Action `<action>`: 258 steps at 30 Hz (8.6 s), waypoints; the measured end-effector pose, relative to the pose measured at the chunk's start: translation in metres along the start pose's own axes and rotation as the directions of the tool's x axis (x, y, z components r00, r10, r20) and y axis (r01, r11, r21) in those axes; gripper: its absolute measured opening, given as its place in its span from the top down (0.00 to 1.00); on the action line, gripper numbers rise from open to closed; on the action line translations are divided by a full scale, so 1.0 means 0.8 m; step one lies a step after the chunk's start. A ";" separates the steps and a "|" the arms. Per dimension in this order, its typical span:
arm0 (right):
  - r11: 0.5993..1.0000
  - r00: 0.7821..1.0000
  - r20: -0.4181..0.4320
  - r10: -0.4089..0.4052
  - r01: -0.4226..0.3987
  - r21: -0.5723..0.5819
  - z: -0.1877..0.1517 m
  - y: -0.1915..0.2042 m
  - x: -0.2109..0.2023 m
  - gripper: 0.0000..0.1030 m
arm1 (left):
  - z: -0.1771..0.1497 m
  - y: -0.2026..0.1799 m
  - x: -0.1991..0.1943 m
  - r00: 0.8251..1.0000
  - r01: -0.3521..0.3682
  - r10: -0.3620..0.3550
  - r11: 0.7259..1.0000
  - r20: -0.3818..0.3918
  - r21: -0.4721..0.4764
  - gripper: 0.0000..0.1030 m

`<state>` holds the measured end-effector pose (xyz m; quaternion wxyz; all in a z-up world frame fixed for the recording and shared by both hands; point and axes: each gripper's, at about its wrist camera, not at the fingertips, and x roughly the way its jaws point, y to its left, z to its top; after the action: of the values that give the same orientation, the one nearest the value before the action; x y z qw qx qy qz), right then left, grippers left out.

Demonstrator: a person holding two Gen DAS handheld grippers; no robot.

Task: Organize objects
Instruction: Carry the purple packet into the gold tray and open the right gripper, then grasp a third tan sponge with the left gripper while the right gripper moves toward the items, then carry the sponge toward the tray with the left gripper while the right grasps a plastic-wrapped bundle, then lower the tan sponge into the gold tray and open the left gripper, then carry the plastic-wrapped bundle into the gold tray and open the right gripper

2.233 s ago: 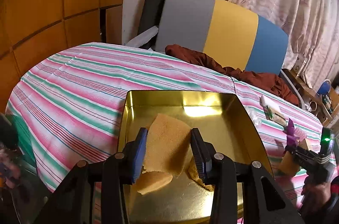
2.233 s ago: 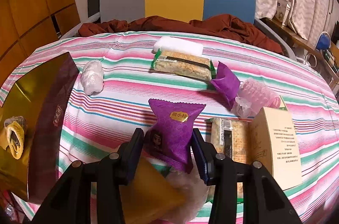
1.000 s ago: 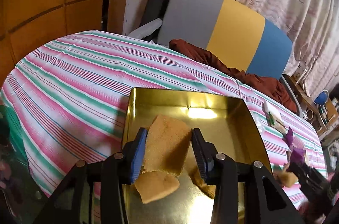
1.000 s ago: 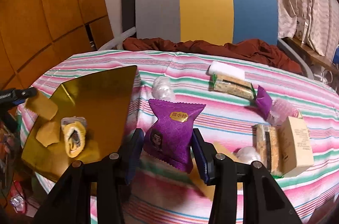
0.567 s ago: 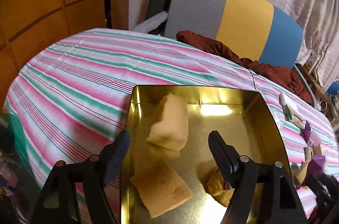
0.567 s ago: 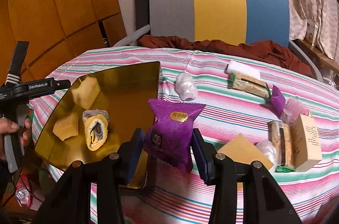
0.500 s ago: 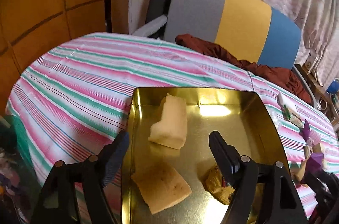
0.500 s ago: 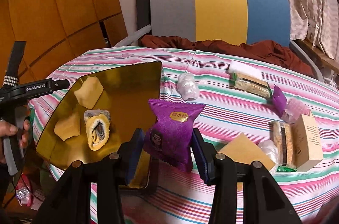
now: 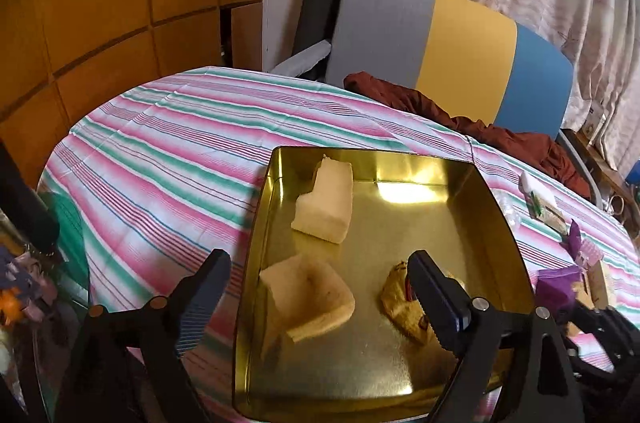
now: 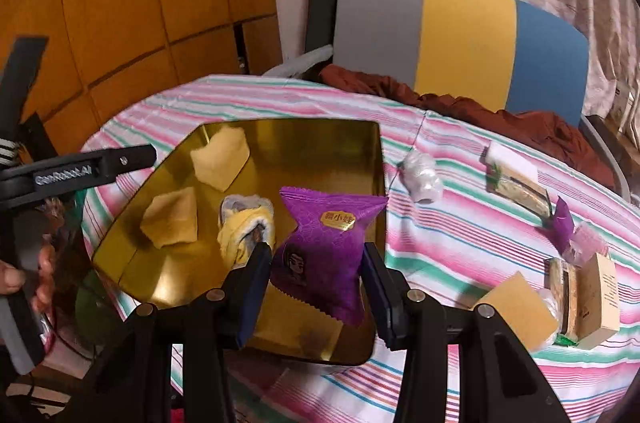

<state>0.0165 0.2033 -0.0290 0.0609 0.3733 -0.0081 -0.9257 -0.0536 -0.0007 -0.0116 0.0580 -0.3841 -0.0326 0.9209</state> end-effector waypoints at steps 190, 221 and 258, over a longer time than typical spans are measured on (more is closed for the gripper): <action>0.941 0.946 -0.094 -0.310 0.320 0.111 -0.071 -0.168 0.065 0.66 | -0.022 -0.058 -0.025 0.987 0.156 -0.151 0.980 -0.046 0.123 0.63; 0.941 0.946 -0.092 -0.311 0.321 0.111 -0.072 -0.168 0.066 0.66 | 0.011 -0.044 0.083 0.992 0.020 -0.008 0.995 -0.129 0.096 0.36; 0.949 0.958 -0.034 -0.286 0.288 0.128 -0.023 -0.138 0.044 0.66 | -0.046 -0.027 -0.005 0.995 0.060 -0.054 0.995 -0.080 0.081 0.21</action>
<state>-0.0077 0.3096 -0.0730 -0.0992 0.3807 -0.0144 -0.9193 -0.0230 0.0208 -0.0324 0.1016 -0.4160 -0.0027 0.9037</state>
